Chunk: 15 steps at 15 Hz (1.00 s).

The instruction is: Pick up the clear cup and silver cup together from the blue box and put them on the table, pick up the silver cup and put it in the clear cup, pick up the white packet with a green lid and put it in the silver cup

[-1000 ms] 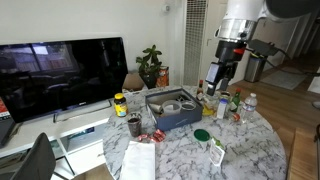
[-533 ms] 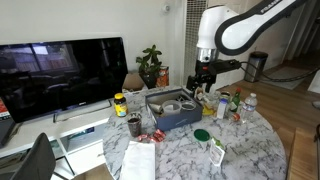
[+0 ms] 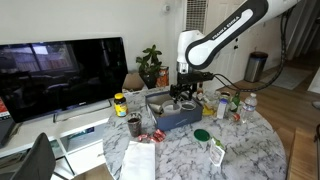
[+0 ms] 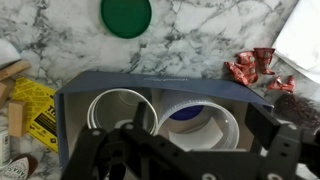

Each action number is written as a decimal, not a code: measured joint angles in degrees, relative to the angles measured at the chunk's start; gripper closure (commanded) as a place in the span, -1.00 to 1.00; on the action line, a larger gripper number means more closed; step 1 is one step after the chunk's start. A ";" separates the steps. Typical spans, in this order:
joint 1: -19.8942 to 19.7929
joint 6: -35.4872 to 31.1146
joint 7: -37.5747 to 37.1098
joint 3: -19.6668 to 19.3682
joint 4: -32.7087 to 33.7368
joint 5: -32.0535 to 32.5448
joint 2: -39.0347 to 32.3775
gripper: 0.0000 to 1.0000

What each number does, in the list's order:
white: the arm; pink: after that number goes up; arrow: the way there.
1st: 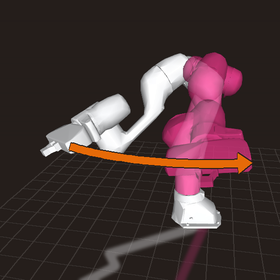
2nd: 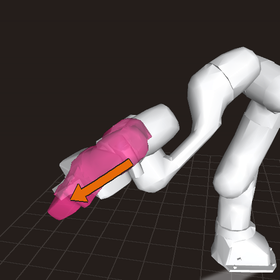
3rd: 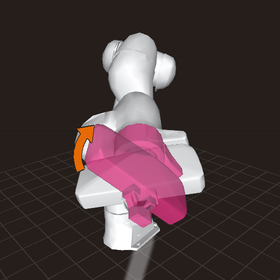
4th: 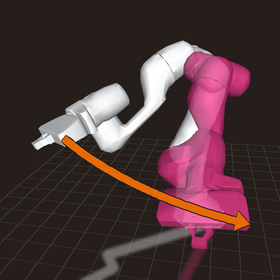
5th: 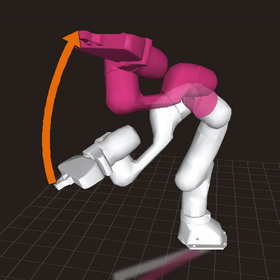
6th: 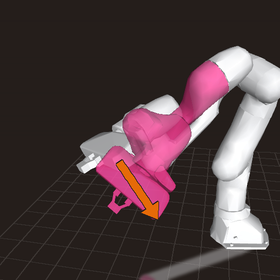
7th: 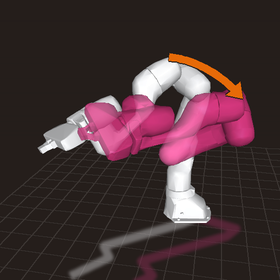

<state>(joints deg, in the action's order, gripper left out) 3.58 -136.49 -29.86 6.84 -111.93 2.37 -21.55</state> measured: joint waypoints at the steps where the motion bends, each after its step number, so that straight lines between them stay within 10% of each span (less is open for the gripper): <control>1: 0.05 0.00 0.00 -0.02 0.51 0.00 -0.47 -1.00; 15: 2.67 0.68 -7.71 -6.71 10.45 -6.00 -12.49 -0.79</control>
<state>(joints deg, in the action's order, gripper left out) 6.24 -135.80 -37.57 0.12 -101.48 -3.63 -34.04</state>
